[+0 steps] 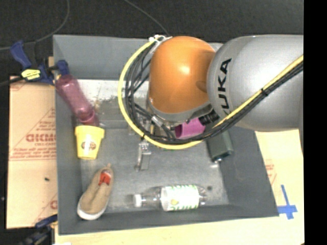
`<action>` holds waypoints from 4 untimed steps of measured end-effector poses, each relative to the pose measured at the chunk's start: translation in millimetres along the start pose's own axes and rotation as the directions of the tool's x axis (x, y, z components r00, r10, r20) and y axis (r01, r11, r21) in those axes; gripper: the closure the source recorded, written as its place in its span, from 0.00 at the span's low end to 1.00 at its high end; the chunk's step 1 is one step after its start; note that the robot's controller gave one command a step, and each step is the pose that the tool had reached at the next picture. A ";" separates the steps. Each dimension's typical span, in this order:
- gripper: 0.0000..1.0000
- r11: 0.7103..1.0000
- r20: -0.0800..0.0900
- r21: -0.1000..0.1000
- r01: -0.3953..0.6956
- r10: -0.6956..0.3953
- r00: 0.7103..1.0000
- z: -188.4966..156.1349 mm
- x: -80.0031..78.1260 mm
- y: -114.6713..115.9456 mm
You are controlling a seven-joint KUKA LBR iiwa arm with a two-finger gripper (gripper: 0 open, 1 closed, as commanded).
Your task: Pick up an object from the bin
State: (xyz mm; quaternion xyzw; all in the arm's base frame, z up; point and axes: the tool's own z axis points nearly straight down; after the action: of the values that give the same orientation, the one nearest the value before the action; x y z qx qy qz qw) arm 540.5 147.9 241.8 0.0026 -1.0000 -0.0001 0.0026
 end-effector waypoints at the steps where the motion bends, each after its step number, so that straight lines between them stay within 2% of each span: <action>1: 0.00 1.000 0.008 -0.002 -0.005 0.005 1.000 -4.9 -1.3 -1.0; 2: 0.00 0.985 0.008 0.001 0.170 -0.170 0.985 57.3 5.3 19.4; 3: 0.00 0.871 0.008 0.001 0.491 -0.491 0.871 82.0 27.1 79.7; 4: 0.00 0.750 0.004 0.004 0.662 -0.662 0.750 120.8 22.8 60.7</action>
Offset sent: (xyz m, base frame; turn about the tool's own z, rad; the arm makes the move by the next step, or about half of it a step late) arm -0.0210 0.0591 -0.1718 -0.4902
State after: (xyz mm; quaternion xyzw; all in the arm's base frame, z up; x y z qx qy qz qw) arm 516.8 208.6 121.1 0.3561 -0.9345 0.0003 -0.0005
